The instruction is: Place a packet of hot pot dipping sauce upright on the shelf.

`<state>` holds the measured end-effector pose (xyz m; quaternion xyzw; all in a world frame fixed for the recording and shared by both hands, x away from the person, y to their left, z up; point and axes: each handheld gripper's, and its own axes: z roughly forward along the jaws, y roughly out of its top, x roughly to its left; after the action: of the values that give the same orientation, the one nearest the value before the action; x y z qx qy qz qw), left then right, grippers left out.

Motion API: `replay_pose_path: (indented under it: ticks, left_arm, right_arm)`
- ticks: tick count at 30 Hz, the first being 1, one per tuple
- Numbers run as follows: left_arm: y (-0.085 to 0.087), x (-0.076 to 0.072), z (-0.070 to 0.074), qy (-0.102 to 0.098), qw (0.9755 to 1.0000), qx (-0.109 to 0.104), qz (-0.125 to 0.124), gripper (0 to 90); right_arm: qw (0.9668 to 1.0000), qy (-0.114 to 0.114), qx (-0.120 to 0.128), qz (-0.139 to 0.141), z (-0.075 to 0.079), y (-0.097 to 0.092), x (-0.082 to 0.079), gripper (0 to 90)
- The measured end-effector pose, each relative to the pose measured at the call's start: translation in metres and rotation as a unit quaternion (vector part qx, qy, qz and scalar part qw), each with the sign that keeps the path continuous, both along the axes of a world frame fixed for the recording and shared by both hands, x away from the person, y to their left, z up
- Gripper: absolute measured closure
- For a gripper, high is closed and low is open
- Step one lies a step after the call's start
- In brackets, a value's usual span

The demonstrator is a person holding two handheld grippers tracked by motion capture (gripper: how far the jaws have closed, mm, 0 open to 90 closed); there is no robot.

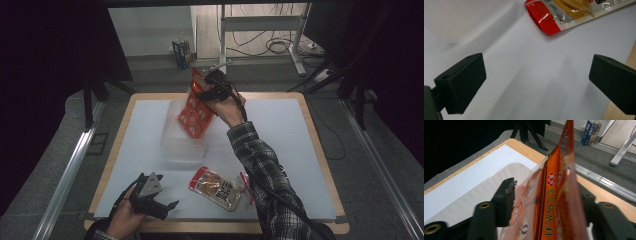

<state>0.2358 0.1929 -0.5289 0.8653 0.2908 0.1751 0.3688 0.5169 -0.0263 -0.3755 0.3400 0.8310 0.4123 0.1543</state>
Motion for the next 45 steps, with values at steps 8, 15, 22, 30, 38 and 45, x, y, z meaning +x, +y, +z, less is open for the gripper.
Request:
replay_pose_path:
  ticks: [8, 15, 22, 30, 38, 45]
  left_arm:
    - [0.0, 0.0, 0.0, 0.0, 1.0, 0.001, 0.0, 0.9]
    - [0.0, 0.0, -0.001, 0.001, 1.0, 0.001, 0.0, 0.9]
    - [-0.001, 0.0, -0.001, 0.0, 1.0, 0.002, 0.0, 0.9]
    - [-0.001, 0.0, -0.001, -0.001, 1.0, 0.003, 0.001, 0.9]
    - [-0.001, 0.0, -0.001, -0.003, 1.0, 0.001, 0.002, 0.9]
    - [-0.001, 0.0, 0.0, -0.002, 1.0, -0.001, 0.002, 0.8]
  right_arm:
    - [0.9995, -0.008, -0.018, 0.023, 0.0, -0.002, -0.002, 22.2]
    - [0.9978, -0.039, -0.043, 0.032, 0.003, -0.007, -0.008, 8.3]
    - [0.9935, -0.07, -0.074, 0.049, 0.003, -0.013, -0.015, 3.9]
    - [0.9926, -0.071, -0.074, 0.065, 0.003, -0.024, -0.023, 0.7]
    - [0.9946, -0.056, -0.05, 0.072, 0.004, -0.036, -0.03, 0.8]
    - [0.9945, -0.043, -0.059, 0.075, -0.001, -0.041, -0.042, 1.9]
